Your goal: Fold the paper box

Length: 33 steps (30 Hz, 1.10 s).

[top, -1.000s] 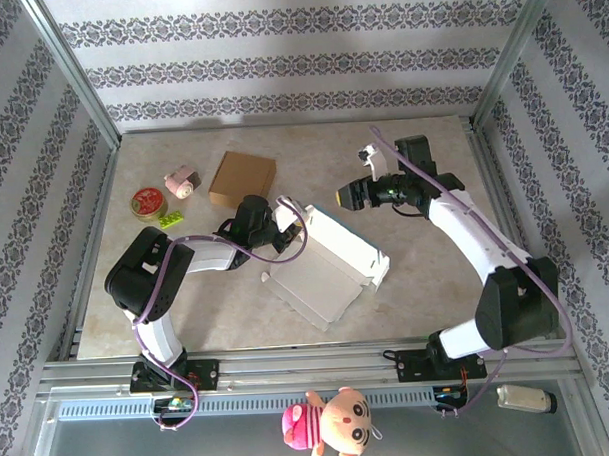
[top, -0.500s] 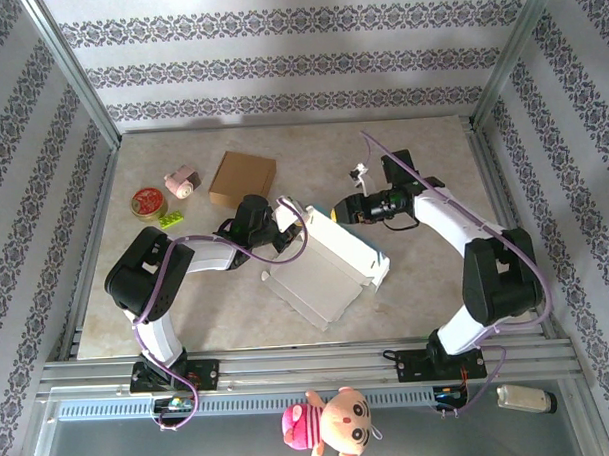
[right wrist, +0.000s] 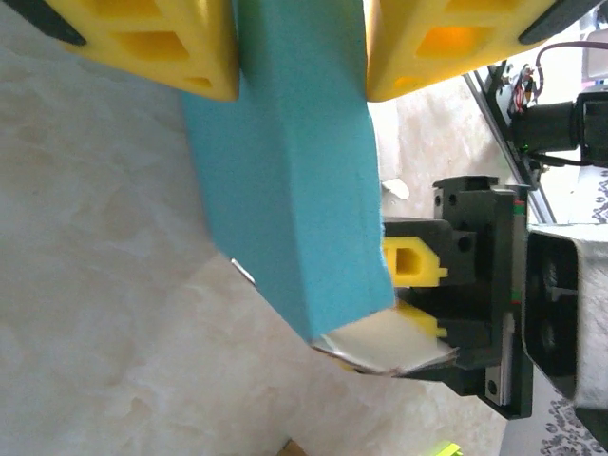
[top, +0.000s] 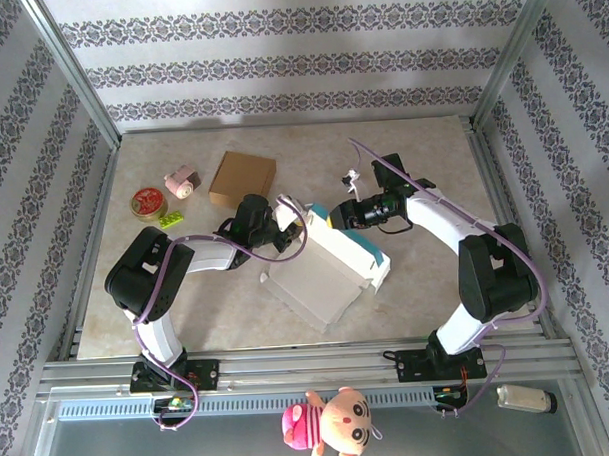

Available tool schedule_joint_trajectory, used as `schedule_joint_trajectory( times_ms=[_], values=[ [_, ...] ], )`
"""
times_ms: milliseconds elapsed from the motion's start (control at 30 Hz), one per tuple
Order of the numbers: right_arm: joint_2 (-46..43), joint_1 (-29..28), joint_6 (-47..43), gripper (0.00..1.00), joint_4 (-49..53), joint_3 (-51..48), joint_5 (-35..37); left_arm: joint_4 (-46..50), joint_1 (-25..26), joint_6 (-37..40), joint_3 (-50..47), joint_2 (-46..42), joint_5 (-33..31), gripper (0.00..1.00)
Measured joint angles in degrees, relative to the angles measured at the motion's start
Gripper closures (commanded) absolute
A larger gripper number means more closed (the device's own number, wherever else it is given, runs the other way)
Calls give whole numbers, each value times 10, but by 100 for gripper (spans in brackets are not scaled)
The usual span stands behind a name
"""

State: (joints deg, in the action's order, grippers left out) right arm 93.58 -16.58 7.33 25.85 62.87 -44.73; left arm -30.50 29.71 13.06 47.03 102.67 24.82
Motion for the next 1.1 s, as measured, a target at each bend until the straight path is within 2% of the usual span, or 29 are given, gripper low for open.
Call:
schedule_joint_trajectory(
  times_ms=[133, 300, 433, 567, 733, 867, 967, 1100],
  values=[
    [0, -9, 0, 65, 0, -4, 10, -2, 6, -36, 3, 0, 35, 60],
    [0, -12, -4, 67, 0, -4, 28, -2, 9, -68, 3, -1, 63, 52],
    [-2, -20, -17, 68, 0, -4, 43, -2, 10, -85, -4, -15, 62, 36],
    [-11, -28, -28, 69, 0, -4, 56, -2, 9, -99, -21, -57, 45, 26],
    [-14, -32, -33, 69, 0, -4, 65, -2, -3, -128, -52, -143, 35, 21],
    [-14, -32, -37, 69, 1, -4, 68, 20, -48, -142, -50, -200, 39, 24],
    [-14, -32, -42, 69, 1, -4, 68, 93, -91, -123, -3, -187, 53, 26],
    [-17, -35, -43, 69, 1, -4, 68, 216, -130, -70, 100, -105, 71, 28]
  ],
)
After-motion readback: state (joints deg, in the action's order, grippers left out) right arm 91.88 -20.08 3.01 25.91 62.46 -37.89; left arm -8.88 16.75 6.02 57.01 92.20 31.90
